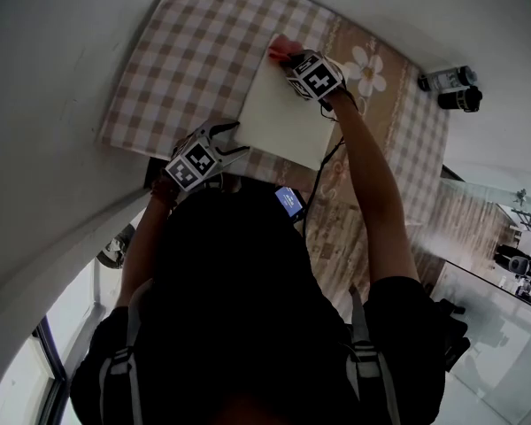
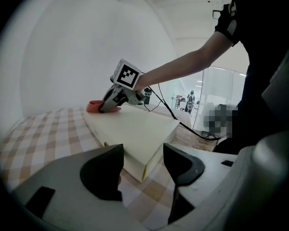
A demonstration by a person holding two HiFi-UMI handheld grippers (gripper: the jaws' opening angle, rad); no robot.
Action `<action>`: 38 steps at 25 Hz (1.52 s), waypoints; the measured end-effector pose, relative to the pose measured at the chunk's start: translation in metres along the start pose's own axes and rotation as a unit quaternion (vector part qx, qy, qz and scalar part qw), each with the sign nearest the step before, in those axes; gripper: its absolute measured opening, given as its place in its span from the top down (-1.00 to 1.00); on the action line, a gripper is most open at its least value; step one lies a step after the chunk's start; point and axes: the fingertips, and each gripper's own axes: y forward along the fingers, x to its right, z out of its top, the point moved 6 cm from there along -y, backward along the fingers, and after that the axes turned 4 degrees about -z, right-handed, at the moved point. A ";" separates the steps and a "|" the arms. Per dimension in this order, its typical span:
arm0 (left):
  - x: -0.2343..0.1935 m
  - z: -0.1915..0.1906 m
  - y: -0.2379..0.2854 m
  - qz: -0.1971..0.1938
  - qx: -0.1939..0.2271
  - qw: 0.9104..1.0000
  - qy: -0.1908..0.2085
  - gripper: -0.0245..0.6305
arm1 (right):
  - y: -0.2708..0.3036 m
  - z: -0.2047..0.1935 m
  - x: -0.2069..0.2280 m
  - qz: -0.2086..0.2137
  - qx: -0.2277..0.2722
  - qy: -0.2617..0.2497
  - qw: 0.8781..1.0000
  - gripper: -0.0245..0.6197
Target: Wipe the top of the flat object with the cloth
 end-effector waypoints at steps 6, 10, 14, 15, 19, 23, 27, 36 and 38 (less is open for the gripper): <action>0.000 -0.001 0.001 0.001 0.001 1.000 0.001 0.11 | -0.004 -0.002 -0.012 0.006 0.003 0.001 1.000 0.87; -0.001 -0.002 0.001 0.003 -0.002 1.000 0.005 0.13 | -0.008 -0.003 -0.021 0.011 0.003 -0.001 1.000 0.87; -0.012 0.003 0.007 0.002 -0.001 1.000 0.007 0.13 | -0.008 -0.004 -0.019 0.017 0.007 0.002 1.000 0.87; -0.013 0.003 0.007 0.002 0.000 1.000 0.007 0.15 | -0.008 -0.004 -0.021 0.018 0.008 0.003 1.000 0.87; -0.017 0.004 0.010 -0.002 0.000 1.000 0.007 0.16 | -0.009 -0.006 -0.027 0.023 0.013 0.006 1.000 0.87; -0.002 -0.004 0.001 -0.005 -0.002 1.000 0.012 0.16 | -0.019 -0.009 -0.054 0.026 0.010 -0.005 1.000 0.87; -0.003 -0.004 0.001 -0.001 0.000 1.000 0.012 0.16 | -0.021 -0.008 -0.066 0.033 0.017 -0.023 0.999 0.87; -0.001 -0.004 0.001 0.000 -0.001 1.000 0.012 0.16 | -0.033 -0.013 -0.092 0.046 0.029 -0.027 0.998 0.87; -0.001 -0.006 0.002 0.001 0.002 1.000 0.010 0.16 | -0.034 -0.016 -0.097 0.049 0.031 -0.026 0.998 0.87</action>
